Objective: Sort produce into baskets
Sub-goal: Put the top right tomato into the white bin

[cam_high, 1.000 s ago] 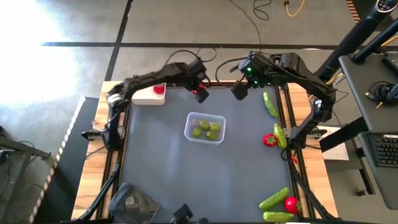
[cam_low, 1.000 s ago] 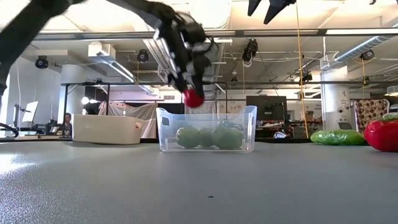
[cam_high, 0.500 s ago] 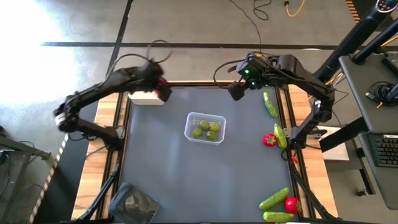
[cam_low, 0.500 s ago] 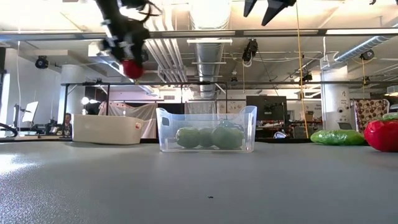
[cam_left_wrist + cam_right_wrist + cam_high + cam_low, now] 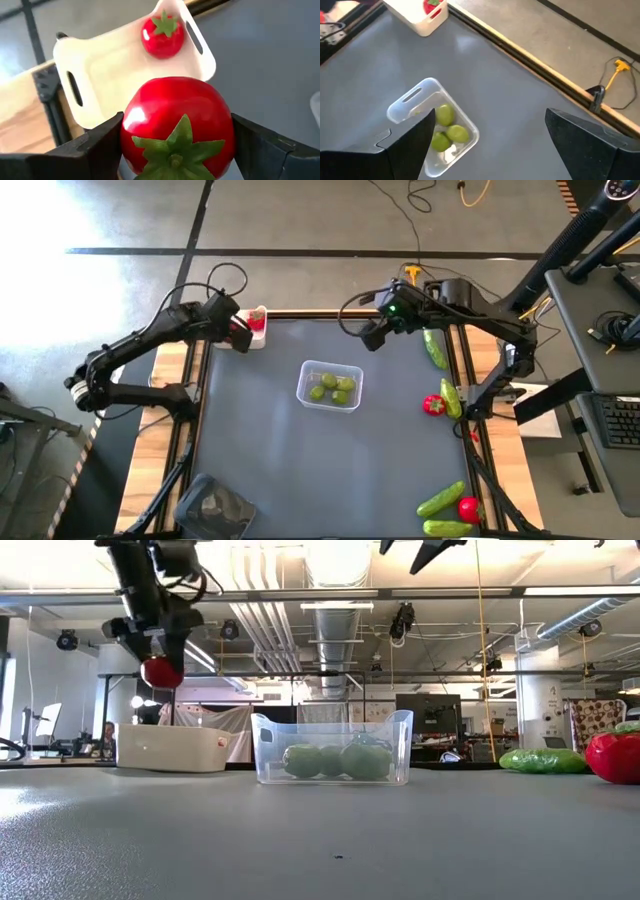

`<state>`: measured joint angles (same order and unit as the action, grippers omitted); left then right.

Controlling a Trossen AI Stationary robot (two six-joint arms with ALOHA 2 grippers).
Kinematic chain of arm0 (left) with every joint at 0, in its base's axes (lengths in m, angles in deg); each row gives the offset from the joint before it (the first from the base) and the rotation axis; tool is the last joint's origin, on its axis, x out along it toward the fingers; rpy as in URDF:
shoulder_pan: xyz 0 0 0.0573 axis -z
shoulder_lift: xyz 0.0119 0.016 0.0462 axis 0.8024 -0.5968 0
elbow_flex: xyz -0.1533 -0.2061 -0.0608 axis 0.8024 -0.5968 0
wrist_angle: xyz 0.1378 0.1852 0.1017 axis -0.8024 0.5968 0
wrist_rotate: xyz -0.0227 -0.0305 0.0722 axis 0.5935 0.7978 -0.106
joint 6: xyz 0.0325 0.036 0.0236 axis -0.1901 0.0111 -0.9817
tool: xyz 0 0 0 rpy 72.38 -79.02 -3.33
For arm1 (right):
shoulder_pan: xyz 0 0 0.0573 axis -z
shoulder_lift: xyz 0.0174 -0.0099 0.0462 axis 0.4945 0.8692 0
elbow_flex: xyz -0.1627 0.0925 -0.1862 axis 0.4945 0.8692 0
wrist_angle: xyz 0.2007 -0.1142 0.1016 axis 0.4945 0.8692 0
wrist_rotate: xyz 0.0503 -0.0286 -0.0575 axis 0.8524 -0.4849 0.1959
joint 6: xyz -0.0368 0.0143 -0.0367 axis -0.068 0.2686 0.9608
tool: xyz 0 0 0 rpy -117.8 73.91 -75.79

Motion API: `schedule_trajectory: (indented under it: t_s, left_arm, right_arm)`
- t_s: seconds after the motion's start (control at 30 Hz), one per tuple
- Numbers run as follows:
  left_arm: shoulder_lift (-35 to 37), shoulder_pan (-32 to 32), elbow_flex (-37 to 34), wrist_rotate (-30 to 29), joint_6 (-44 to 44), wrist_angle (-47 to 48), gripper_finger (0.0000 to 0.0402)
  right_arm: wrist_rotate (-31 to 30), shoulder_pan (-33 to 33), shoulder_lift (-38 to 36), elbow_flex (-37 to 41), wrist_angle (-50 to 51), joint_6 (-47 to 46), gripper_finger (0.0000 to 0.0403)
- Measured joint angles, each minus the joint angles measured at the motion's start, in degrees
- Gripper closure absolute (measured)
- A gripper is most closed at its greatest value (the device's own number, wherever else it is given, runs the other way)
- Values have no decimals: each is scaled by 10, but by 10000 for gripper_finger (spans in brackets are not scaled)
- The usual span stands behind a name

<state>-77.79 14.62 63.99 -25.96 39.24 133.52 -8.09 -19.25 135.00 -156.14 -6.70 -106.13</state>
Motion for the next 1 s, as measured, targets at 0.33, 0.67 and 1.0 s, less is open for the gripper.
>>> schedule_trajectory:
  t_s: [0.33,0.67,1.0]
  left_arm:
    - [-75,-73,33,45,-62,10,106]
    - [-170,-137,101,55,-111,52,106]
    - [-260,-173,151,54,-146,62,106]
  right_arm:
    - [-35,-82,0,0,24,-37,33]
    - [-65,-134,-1,0,80,-93,33]
    - [-78,-170,-3,0,80,-106,33]
